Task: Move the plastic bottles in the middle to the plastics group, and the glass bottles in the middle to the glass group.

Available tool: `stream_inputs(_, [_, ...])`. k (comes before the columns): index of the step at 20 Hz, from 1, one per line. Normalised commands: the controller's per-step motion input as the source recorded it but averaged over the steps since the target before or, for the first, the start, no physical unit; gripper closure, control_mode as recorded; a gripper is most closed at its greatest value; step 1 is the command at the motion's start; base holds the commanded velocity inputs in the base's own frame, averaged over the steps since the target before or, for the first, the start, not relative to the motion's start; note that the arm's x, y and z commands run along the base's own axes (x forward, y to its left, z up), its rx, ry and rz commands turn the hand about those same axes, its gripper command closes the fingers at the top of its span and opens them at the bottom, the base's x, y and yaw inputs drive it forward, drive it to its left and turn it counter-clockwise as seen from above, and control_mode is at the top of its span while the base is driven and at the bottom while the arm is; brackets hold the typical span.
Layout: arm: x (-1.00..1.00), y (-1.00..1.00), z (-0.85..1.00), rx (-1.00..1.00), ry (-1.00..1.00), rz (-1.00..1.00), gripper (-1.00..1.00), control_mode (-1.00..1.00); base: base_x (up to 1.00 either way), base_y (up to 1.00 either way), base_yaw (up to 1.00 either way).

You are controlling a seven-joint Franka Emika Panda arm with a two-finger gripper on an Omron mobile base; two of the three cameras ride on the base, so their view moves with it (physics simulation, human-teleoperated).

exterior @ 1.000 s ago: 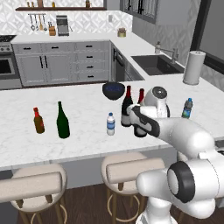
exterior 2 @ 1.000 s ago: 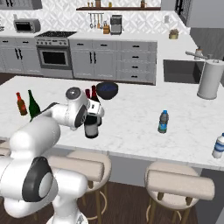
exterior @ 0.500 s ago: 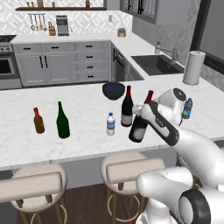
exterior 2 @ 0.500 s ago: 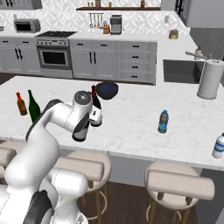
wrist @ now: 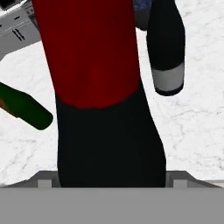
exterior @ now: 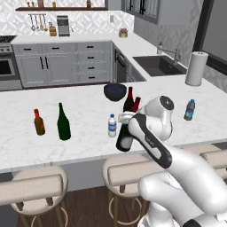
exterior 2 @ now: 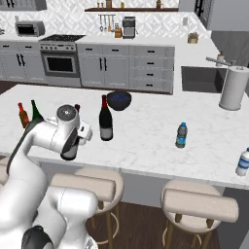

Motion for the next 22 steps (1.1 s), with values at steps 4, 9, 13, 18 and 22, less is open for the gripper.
stream_inputs(4, [-0.01,0.95,0.0,0.0,0.0,0.0,1.0,-1.0,0.0,0.0,0.0])
stream_inputs(9, [0.0,0.94,0.0,0.0,0.0,0.0,1.0,-1.0,0.0,0.0,0.0])
stream_inputs(13, [0.09,0.86,0.02,-0.07,0.0,0.05,1.0,-1.0,0.0,0.0,0.0])
stream_inputs(18, [0.2,0.8,0.04,-0.05,-0.06,0.01,1.0,-1.0,0.0,0.0,0.0])
stream_inputs(22, [0.3,0.83,0.0,-0.03,-0.11,0.0,1.0,-1.0,0.0,0.0,0.0])
